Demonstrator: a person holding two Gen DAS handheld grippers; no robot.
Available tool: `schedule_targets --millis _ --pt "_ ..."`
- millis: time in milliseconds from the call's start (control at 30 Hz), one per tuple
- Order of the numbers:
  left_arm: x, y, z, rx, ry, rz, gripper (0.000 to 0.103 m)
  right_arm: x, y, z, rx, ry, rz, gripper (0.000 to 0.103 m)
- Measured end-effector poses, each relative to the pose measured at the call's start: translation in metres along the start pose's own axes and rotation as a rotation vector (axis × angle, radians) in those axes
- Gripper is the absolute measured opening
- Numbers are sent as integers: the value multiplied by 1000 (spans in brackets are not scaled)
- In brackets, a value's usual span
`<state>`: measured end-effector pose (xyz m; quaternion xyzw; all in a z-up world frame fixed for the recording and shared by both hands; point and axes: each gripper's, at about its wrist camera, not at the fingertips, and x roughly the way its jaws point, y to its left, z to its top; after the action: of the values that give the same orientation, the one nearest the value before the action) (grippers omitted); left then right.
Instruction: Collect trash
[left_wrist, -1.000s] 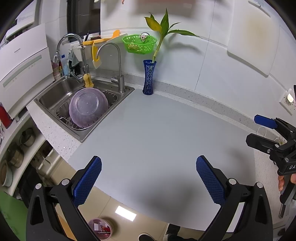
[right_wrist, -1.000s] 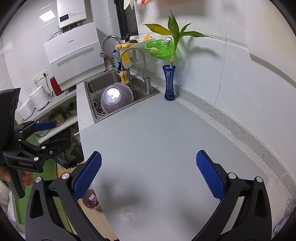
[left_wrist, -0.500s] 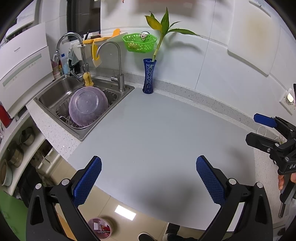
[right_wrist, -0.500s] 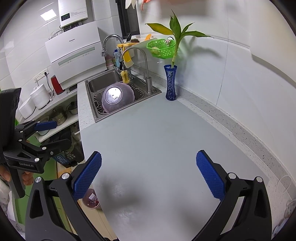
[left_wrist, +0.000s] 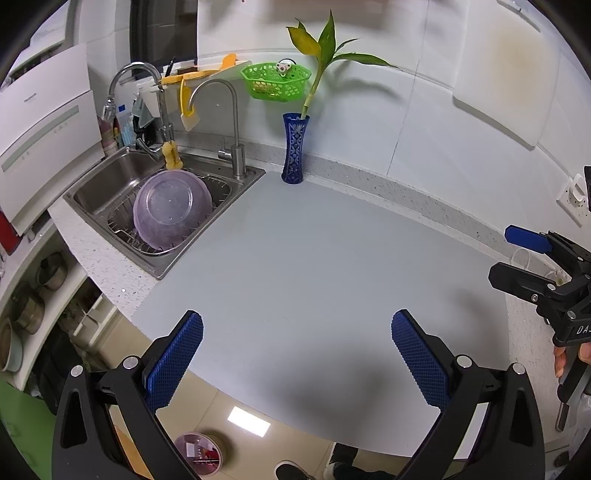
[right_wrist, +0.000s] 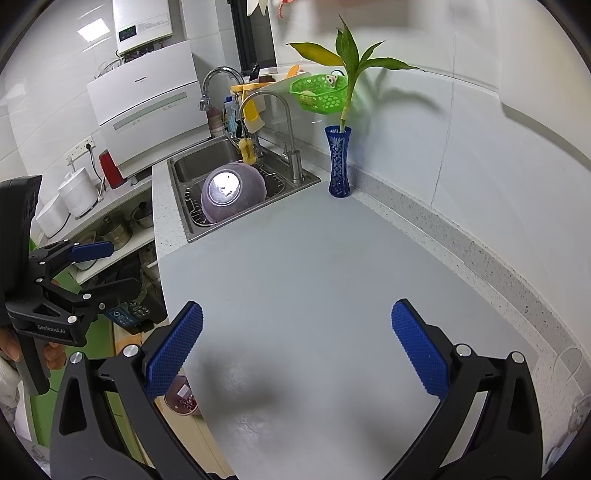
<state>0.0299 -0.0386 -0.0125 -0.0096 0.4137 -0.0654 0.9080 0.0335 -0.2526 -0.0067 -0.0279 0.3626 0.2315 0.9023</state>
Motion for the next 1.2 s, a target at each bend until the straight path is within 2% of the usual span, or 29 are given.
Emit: schedule_targets --millis 1200 --pt "0 -7 3 11 -1 -5 98 3 -6 0 1 4 3 100"
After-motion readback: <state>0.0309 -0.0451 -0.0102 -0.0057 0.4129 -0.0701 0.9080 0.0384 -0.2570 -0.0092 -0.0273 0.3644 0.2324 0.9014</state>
